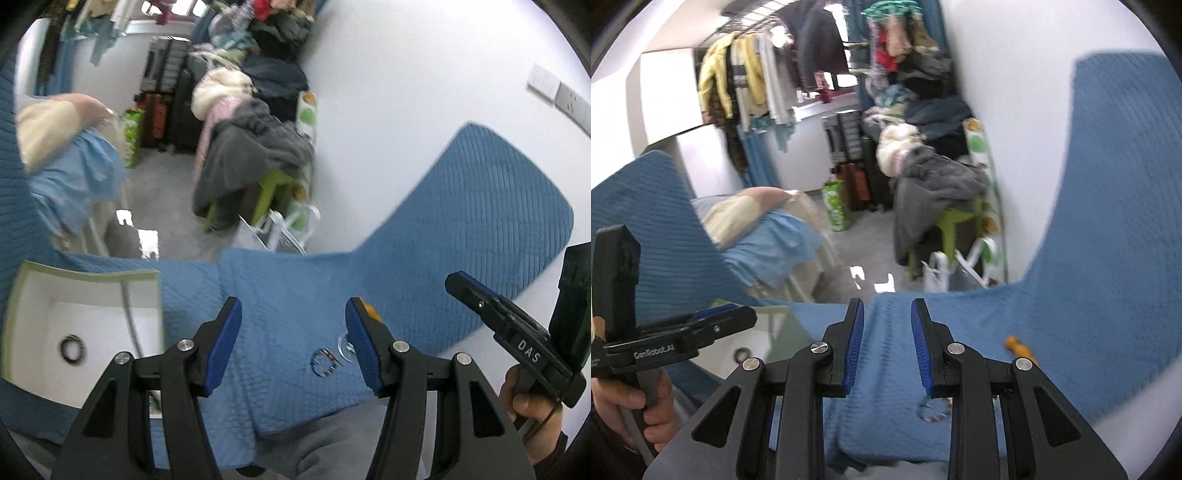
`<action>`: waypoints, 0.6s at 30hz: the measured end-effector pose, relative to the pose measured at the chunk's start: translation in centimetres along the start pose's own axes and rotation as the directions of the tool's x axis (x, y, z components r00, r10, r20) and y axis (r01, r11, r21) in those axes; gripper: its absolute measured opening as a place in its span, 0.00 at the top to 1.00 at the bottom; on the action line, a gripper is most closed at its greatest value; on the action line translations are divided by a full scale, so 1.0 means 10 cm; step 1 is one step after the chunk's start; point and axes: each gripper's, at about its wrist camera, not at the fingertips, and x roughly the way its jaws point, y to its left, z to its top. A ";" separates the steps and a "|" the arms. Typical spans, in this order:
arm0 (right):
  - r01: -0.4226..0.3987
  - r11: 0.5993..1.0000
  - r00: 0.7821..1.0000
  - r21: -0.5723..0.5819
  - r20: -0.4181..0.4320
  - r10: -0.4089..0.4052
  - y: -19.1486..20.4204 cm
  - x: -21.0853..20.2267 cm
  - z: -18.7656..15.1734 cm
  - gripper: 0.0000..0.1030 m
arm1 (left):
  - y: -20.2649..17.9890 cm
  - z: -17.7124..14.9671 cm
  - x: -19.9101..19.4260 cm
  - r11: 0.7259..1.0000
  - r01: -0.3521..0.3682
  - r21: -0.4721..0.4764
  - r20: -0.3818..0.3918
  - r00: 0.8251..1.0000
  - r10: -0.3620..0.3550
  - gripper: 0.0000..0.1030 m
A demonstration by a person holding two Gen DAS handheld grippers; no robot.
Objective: Organize jewelry
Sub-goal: 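Move both tools back from the box to the jewelry on the cushion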
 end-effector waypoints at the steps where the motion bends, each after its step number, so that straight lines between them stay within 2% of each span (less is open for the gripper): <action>1: 0.011 1.000 1.000 0.012 -0.007 -0.010 -0.10 0.00 -0.05 0.77 | -0.03 -0.02 0.07 1.000 0.005 0.005 -0.012 1.000 -0.005 0.43; 8: 0.061 0.997 0.996 0.053 -0.072 -0.057 -0.62 0.10 -0.36 0.77 | -0.26 -0.21 0.58 0.998 0.052 0.041 -0.109 0.993 -0.047 0.47; 11: 0.068 0.996 0.991 0.055 -0.118 -0.061 -0.78 0.22 -0.52 0.77 | -0.26 -0.30 0.85 0.997 0.071 0.032 -0.170 0.983 -0.064 0.51; 14: 0.051 0.997 0.984 0.056 -0.173 -0.041 -0.94 0.38 -0.69 0.78 | -0.26 -0.36 1.05 0.996 0.080 0.037 -0.226 0.972 -0.070 0.52; 18: 0.000 0.999 0.969 0.041 -0.249 0.010 -1.05 0.62 -0.93 0.84 | -0.22 -0.46 1.32 0.995 0.096 0.007 -0.289 0.953 -0.090 0.60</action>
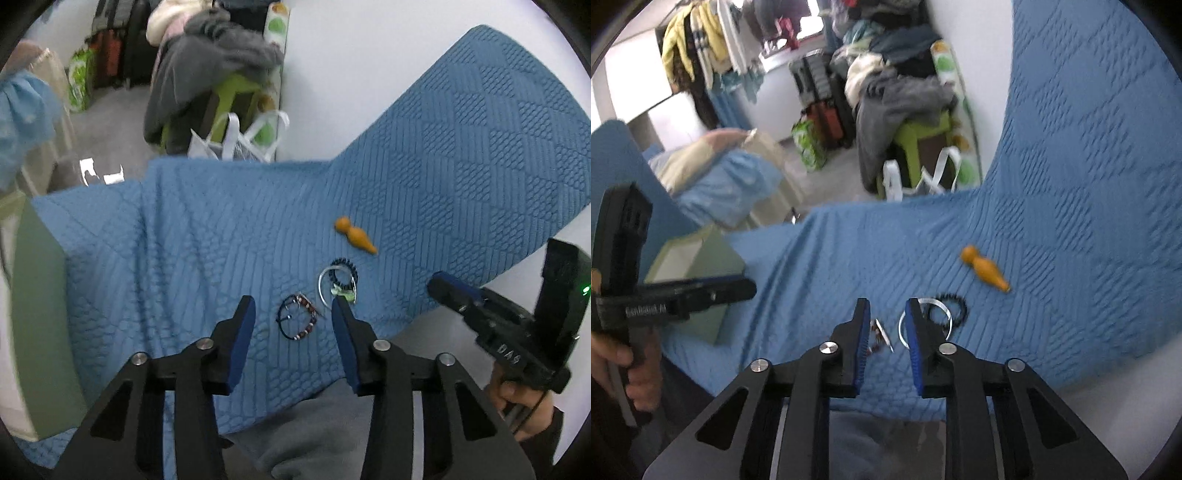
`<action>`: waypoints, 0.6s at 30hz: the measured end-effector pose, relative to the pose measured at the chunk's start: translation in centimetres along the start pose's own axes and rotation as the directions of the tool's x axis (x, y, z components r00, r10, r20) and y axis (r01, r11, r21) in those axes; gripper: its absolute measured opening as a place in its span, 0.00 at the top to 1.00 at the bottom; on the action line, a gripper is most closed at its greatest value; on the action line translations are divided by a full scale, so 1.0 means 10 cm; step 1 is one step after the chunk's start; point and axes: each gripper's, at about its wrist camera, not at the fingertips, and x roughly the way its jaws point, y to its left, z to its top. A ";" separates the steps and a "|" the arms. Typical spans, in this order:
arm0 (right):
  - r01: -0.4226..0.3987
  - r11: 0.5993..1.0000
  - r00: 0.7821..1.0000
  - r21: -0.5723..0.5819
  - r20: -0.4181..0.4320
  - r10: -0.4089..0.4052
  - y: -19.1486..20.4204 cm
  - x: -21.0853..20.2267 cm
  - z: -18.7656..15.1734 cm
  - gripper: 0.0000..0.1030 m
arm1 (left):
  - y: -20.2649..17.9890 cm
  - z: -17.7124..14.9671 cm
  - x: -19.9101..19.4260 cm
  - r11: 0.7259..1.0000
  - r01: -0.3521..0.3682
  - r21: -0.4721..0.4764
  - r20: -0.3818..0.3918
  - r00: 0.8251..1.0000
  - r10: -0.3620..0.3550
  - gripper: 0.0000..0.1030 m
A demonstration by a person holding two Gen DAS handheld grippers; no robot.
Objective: Organize jewelry
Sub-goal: 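Move both tools back from the box to the jewelry on the cushion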
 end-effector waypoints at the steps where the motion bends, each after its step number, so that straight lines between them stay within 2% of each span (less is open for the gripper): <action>1: -0.021 1.000 1.000 -0.007 -0.020 0.021 -0.03 0.08 -0.04 0.84 | 0.01 -0.01 0.06 1.000 0.003 -0.003 -0.013 1.000 -0.003 0.62; 6: -0.088 0.996 0.988 -0.012 -0.128 0.086 -0.11 0.52 -0.20 0.90 | 0.04 -0.03 0.34 1.000 0.008 0.002 -0.073 0.997 -0.008 0.65; 10: -0.134 0.991 0.978 -0.028 -0.165 0.128 -0.10 0.79 -0.26 0.91 | 0.12 -0.03 0.49 1.000 0.015 -0.006 -0.110 0.994 -0.015 0.67; 18: -0.137 0.986 0.972 -0.099 -0.206 0.114 -0.03 1.10 -0.29 0.92 | 0.25 0.00 0.64 0.999 0.025 -0.031 -0.142 0.989 -0.029 0.68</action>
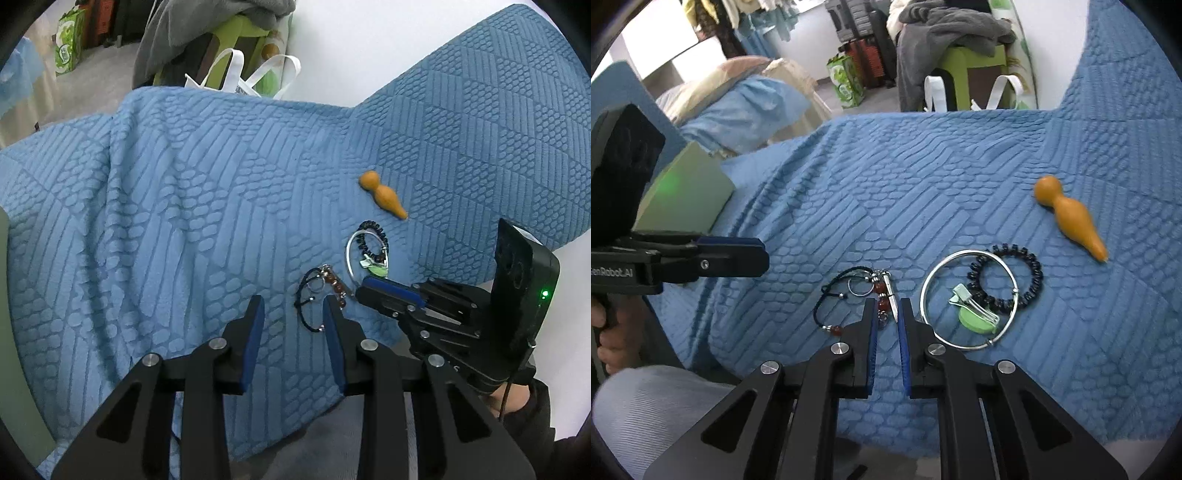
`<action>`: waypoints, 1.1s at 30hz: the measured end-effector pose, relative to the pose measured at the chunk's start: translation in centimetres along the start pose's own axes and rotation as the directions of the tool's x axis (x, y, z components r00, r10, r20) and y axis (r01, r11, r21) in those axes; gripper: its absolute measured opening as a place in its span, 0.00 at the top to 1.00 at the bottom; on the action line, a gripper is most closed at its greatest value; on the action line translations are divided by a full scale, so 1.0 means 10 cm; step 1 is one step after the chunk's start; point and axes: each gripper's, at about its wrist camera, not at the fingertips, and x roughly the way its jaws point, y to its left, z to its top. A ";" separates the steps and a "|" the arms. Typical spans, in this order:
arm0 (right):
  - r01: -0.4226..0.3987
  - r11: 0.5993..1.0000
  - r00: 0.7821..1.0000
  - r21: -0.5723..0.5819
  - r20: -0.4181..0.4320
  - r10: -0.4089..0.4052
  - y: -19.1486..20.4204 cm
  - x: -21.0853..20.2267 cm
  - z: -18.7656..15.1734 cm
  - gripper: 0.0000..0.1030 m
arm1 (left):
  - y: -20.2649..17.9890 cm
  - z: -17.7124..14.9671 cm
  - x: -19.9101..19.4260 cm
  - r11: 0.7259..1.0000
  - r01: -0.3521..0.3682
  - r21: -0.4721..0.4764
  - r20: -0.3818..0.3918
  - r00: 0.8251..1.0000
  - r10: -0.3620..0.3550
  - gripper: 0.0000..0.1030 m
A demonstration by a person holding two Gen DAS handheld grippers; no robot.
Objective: Organize jewelry
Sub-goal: 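Move both tools back from the box to the jewelry on the cushion, then grasp the red-bead bracelet with the left tool while the right tool grasps a silver hairpin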
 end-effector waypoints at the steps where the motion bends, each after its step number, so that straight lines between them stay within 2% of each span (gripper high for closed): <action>1: 0.014 1.000 1.000 -0.018 -0.008 -0.015 0.01 0.04 -0.01 0.92 | 0.00 0.01 0.02 1.000 0.002 0.000 -0.003 1.000 -0.002 0.68; 10: 0.103 0.980 0.993 -0.169 -0.039 -0.111 0.13 0.20 0.01 0.91 | -0.09 0.07 0.16 0.999 0.006 0.044 -0.031 1.000 -0.005 0.68; 13: 0.111 0.981 0.991 -0.162 -0.051 -0.120 0.13 0.19 0.03 0.97 | -0.15 0.13 0.24 0.998 0.002 0.065 -0.040 0.999 0.000 0.68; 18: 0.122 0.990 0.992 -0.070 -0.006 -0.123 0.04 0.07 0.00 0.97 | -0.33 0.22 0.40 0.989 -0.030 0.142 -0.058 0.998 0.038 0.68; 26: 0.125 0.990 0.991 0.060 0.044 -0.128 -0.11 -0.23 -0.13 0.97 | -0.50 0.22 0.58 0.970 -0.007 0.244 -0.092 0.995 0.030 0.67; 31: 0.136 0.983 0.987 0.125 0.066 -0.145 -0.21 -0.38 -0.19 0.97 | -0.70 0.13 0.69 0.928 0.010 0.373 -0.119 0.992 0.038 0.68; 33: 0.132 0.980 0.987 0.152 0.074 -0.144 -0.25 -0.42 -0.22 0.97 | -0.76 0.09 0.73 0.913 0.027 0.406 -0.139 0.990 0.032 0.72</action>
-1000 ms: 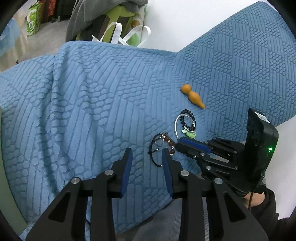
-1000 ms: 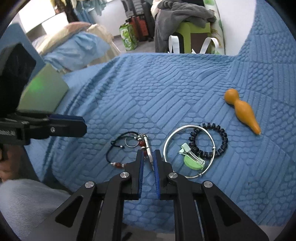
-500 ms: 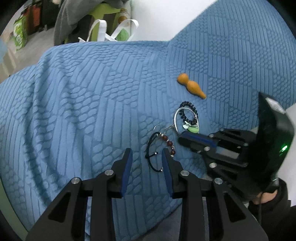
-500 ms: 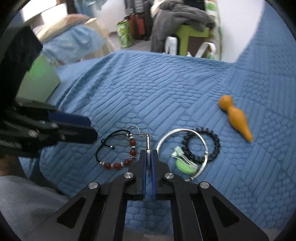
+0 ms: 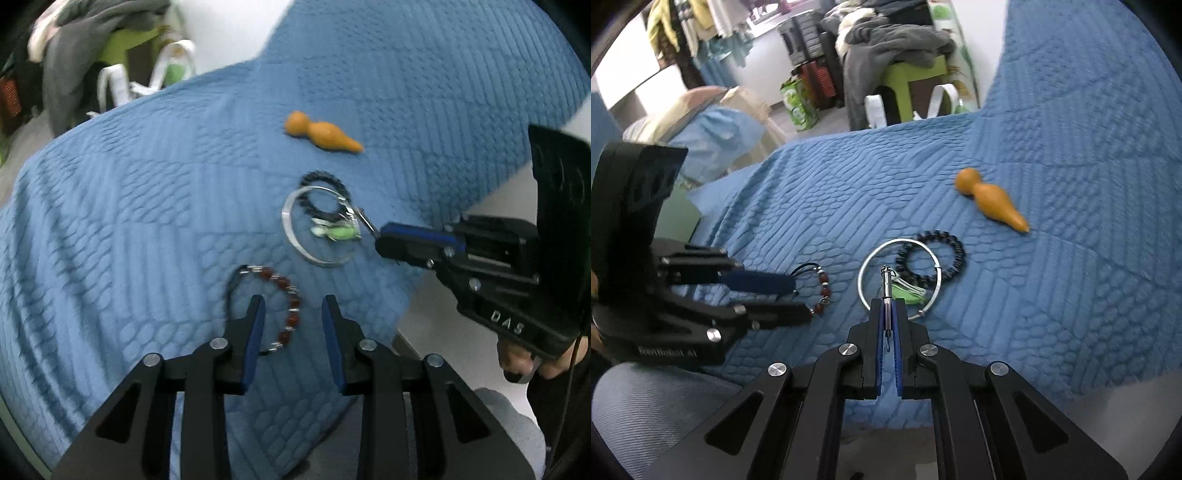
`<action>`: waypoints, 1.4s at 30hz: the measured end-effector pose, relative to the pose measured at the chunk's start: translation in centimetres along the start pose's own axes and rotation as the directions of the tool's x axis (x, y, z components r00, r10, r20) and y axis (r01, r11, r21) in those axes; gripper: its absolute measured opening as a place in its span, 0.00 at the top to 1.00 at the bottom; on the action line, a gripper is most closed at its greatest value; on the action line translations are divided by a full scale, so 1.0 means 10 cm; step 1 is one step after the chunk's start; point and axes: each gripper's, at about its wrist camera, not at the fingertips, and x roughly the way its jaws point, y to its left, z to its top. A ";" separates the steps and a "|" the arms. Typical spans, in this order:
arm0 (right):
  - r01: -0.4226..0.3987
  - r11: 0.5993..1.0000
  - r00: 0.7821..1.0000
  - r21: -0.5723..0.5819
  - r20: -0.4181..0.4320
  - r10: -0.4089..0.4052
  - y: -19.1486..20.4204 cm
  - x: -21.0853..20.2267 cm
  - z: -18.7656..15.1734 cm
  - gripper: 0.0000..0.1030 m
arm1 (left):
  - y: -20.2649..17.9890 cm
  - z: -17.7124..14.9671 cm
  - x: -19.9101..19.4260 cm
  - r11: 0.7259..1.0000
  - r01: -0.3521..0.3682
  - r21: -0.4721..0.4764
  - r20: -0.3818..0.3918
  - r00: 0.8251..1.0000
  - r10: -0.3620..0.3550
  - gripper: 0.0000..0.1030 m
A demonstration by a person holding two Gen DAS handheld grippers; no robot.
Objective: Organize jewelry
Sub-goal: 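Grasp the red-bead bracelet with the left tool while the right tool grasps a silver hairpin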
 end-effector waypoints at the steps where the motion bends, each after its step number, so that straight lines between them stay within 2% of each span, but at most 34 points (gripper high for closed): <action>1: -0.001 1.000 1.000 0.007 0.001 0.001 -0.01 -0.01 -0.01 0.97 | -0.02 -0.01 0.01 1.000 -0.005 0.019 -0.007 1.000 0.005 0.76; 4: 0.006 1.000 1.000 0.019 0.002 -0.006 -0.06 -0.04 -0.05 0.97 | -0.07 0.02 0.09 0.999 -0.018 0.045 -0.030 0.999 0.019 0.79; 7: 0.010 1.000 1.000 0.027 0.001 -0.010 -0.11 -0.08 -0.08 0.97 | -0.08 0.02 0.16 0.996 -0.073 0.052 -0.044 0.996 0.075 0.80; 12: 0.016 0.999 1.000 0.040 0.002 -0.016 -0.17 -0.13 -0.13 0.97 | -0.14 0.00 0.21 0.992 -0.112 0.061 -0.024 0.993 0.114 0.84; 14: 0.020 0.999 1.000 0.040 0.004 -0.020 -0.17 -0.15 -0.13 0.97 | -0.17 -0.01 0.24 0.988 -0.136 0.071 -0.028 0.990 0.138 0.94; 17: 0.025 0.999 1.000 0.037 0.008 -0.025 -0.15 -0.20 -0.12 0.97 | -0.22 -0.03 0.26 0.980 -0.180 0.084 -0.028 0.983 0.183 0.94; 20: 0.031 0.999 0.999 0.032 0.009 -0.032 -0.13 -0.24 -0.10 0.97 | -0.22 -0.03 0.28 0.978 -0.193 0.077 -0.022 0.981 0.195 0.94; 24: 0.028 0.999 1.000 0.028 0.004 -0.028 -0.06 -0.30 -0.07 0.97 | -0.16 -0.08 0.24 0.988 -0.151 0.013 -0.012 0.988 0.152 0.94; 30: 0.056 0.998 0.998 0.024 0.020 -0.057 0.07 -0.38 0.03 0.97 | -0.04 -0.12 -0.06 0.989 -0.115 -0.097 0.047 0.992 0.120 0.94; 34: 0.109 0.994 0.994 0.004 0.018 -0.109 0.17 -0.40 0.13 0.97 | -0.01 -0.12 -0.30 0.985 -0.081 -0.153 0.088 0.992 0.095 0.94; 42: 0.100 0.995 0.993 -0.017 0.065 -0.099 0.46 -0.60 0.39 0.97 | 0.03 -0.15 -0.87 0.977 -0.064 -0.205 0.171 0.980 0.100 0.94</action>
